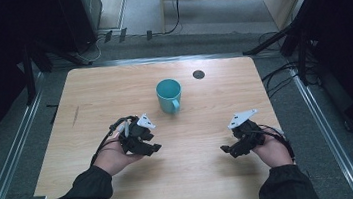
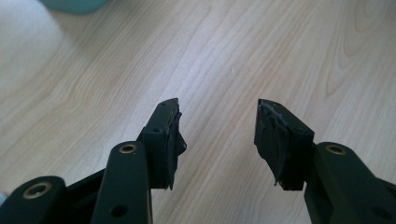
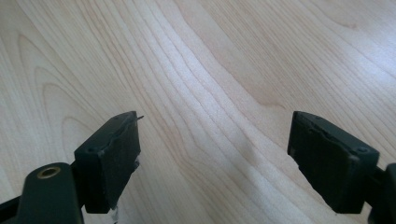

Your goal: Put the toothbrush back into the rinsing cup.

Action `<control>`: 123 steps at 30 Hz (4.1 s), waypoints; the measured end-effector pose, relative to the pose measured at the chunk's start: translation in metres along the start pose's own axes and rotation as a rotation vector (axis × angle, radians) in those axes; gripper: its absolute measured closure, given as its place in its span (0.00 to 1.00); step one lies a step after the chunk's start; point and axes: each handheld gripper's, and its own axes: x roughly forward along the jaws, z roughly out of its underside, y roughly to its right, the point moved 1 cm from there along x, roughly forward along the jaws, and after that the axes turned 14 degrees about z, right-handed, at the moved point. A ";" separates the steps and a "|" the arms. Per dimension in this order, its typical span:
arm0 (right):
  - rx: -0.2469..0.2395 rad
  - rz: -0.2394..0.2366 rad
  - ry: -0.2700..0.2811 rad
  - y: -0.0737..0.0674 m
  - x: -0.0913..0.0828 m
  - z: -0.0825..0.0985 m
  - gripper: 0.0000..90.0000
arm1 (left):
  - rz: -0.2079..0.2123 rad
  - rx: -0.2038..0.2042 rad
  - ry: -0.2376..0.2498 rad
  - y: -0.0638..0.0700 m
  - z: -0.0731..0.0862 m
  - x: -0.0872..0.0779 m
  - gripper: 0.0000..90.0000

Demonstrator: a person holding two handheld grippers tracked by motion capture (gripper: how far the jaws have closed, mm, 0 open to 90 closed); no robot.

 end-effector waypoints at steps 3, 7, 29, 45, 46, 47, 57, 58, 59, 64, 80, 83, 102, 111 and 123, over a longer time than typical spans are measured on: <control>0.009 0.000 0.002 0.000 -0.001 0.001 0.19 | -0.005 0.009 0.007 0.000 -0.001 0.000 0.54; 0.023 -0.020 -0.013 0.001 -0.003 0.003 0.22 | 0.000 -0.005 0.020 0.000 -0.001 -0.003 0.52; -0.003 -0.018 0.002 0.003 0.000 -0.008 0.25 | -0.022 -0.072 0.001 -0.010 0.013 -0.014 0.49; -0.021 -0.056 0.021 0.001 0.006 -0.019 0.25 | -0.004 -0.149 0.055 -0.016 0.023 -0.032 0.50; -0.024 -0.055 0.023 0.001 0.006 -0.020 0.25 | -0.008 -0.148 0.056 -0.016 0.023 -0.033 0.50; -0.022 -0.057 0.023 0.001 0.006 -0.020 0.25 | -0.009 -0.148 0.058 -0.015 0.023 -0.033 0.50; -0.030 -0.060 0.023 0.000 0.009 -0.024 0.25 | -0.016 -0.187 0.083 -0.022 0.030 -0.043 0.52; -0.029 -0.061 0.023 0.000 0.010 -0.025 0.25 | -0.028 -0.183 0.082 -0.022 0.032 -0.045 0.53; -0.030 -0.062 0.023 0.000 0.011 -0.026 0.25 | -0.030 -0.181 0.085 -0.022 0.033 -0.047 0.55; -0.034 -0.068 0.022 -0.001 0.012 -0.028 0.25 | -0.039 -0.170 0.084 -0.023 0.035 -0.052 0.60; -0.034 -0.075 0.016 0.000 0.014 -0.029 0.25 | -0.070 -0.249 0.104 -0.035 0.045 -0.079 0.62; -0.032 -0.075 0.016 0.000 0.014 -0.029 0.25 | -0.083 -0.248 0.087 -0.036 0.047 -0.083 0.62; -0.039 -0.080 0.003 -0.001 0.015 -0.028 0.25 | -0.137 -0.345 -0.064 -0.055 0.063 -0.096 0.68; -0.039 -0.080 -0.004 -0.002 0.015 -0.027 0.25 | -0.130 -0.367 -0.157 -0.065 0.067 -0.087 0.68; -0.038 -0.078 -0.011 -0.002 0.013 -0.023 0.25 | -0.096 -0.407 -0.227 -0.077 0.073 -0.078 0.71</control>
